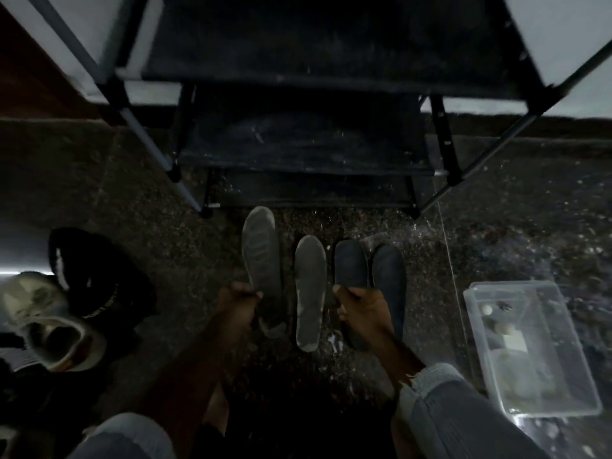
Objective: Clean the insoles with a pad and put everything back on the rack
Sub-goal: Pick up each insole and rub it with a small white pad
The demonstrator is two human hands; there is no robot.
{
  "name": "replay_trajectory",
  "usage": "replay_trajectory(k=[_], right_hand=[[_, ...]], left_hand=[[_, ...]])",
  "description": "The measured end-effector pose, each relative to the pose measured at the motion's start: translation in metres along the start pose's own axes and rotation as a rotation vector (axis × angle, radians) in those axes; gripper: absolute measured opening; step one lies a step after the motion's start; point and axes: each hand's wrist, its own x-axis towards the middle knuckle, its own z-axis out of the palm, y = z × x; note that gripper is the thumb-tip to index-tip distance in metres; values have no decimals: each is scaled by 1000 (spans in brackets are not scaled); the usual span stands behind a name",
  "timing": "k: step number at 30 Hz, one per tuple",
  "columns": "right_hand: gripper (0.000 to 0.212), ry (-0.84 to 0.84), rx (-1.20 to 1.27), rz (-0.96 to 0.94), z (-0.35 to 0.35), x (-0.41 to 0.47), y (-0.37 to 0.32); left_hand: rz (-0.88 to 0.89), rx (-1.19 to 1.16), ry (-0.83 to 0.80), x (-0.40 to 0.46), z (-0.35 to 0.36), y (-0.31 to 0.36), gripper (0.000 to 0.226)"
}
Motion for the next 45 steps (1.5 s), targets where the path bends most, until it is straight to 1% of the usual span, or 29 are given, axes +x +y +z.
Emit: replay_trajectory(k=[1,2,5,7,10,14,15,18,20,23,25,27,29,31,33,35,38,43,44,45], right_hand=[[24,-5,31,-8,-2,-8,-17],[25,-14,18,-23,-4,-16,-35],[48,-11,-59,-77,-17,-35,-83],[46,-18,-32,-135,-27,-57,-116],[46,5,19,-229,-45,-103,-165],[42,-4,132,-346,-67,-163,-201],[38,-23,172,-365,-72,-177,-206],[14,-63,305,-405,-86,-213,-211],[11,-52,341,-432,-92,-230,-209],[12,-77,380,-444,-99,-248,-204],[12,-116,399,-413,-101,-257,-202],[12,-162,409,-385,-101,-263,-203],[15,-218,415,-363,-99,-269,-207],[18,-282,395,-344,-95,-273,-211],[19,-343,357,-330,-90,-277,-215],[18,-370,329,-344,-86,-277,-217],[16,-349,260,-391,-84,-274,-218],[17,-294,-36,-541,-87,-265,-222],[14,-267,-78,-561,-91,-263,-225],[16,-225,-103,-572,-95,-260,-228]], left_hand=[[17,-35,-2,-47,-1,51,30],[16,-41,-35,-74,-4,83,34],[48,1,-103,-142,-16,149,28],[39,1,-146,-182,-25,180,21],[90,-29,-205,-249,-34,225,15],[129,-63,-309,-333,-42,255,15],[144,-45,-327,-351,-44,257,13],[184,-78,-364,-395,-45,257,12],[184,-132,-374,-420,-46,256,11],[213,-213,-382,-437,-48,250,13],[216,-275,-346,-440,-51,251,29],[185,-390,-331,-435,-53,255,51],[147,-546,-362,-427,-55,262,68],[100,-683,-417,-420,-56,270,75],[77,-770,-496,-414,-56,277,82],[94,-836,-606,-410,-55,280,84],[110,-888,-705,-404,-54,279,78],[88,-935,-711,-396,-57,278,71],[75,-957,-708,-397,-57,278,71],[62,-976,-705,-397,-57,278,70]])
